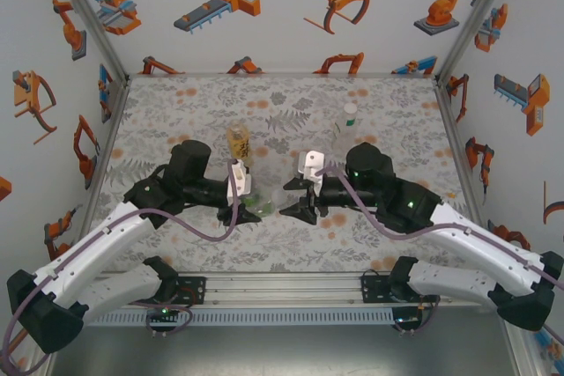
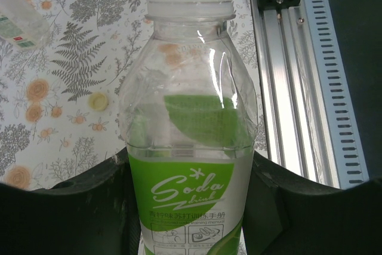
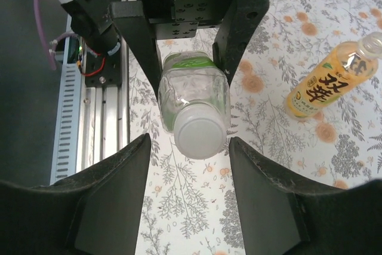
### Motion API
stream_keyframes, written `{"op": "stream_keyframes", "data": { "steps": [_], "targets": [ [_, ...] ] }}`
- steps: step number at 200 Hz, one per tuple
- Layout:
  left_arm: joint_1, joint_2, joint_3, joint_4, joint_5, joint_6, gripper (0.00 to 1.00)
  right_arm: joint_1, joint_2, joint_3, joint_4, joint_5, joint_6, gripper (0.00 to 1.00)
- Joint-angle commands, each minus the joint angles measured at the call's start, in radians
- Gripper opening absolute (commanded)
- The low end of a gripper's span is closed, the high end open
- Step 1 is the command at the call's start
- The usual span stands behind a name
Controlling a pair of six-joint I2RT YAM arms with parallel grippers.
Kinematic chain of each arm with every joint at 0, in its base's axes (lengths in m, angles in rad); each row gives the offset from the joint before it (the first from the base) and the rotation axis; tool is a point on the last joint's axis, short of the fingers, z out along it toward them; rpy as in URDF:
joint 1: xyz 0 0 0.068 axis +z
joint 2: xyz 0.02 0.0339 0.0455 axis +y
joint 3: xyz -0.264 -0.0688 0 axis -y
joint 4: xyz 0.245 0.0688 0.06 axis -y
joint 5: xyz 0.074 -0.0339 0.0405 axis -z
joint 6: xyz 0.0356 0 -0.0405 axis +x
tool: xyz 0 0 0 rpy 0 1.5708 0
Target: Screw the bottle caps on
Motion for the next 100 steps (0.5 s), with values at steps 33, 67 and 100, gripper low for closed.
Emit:
{"op": "stream_keyframes", "data": {
  "steps": [33, 67, 100],
  "targets": [
    [-0.004, 0.009, 0.038, -0.031, 0.067, 0.029, 0.02, 0.008, 0.026, 0.039, 0.038, -0.056, -0.035, 0.46],
    [-0.004, 0.008, 0.038, -0.033, 0.066, 0.033, 0.02, 0.009, 0.02, 0.035, 0.05, -0.058, -0.022, 0.44],
    [-0.004, 0.01, 0.038, -0.034, 0.066, 0.033, 0.02, 0.009, 0.019, 0.03, 0.07, -0.056, -0.006, 0.44]
  ]
}}
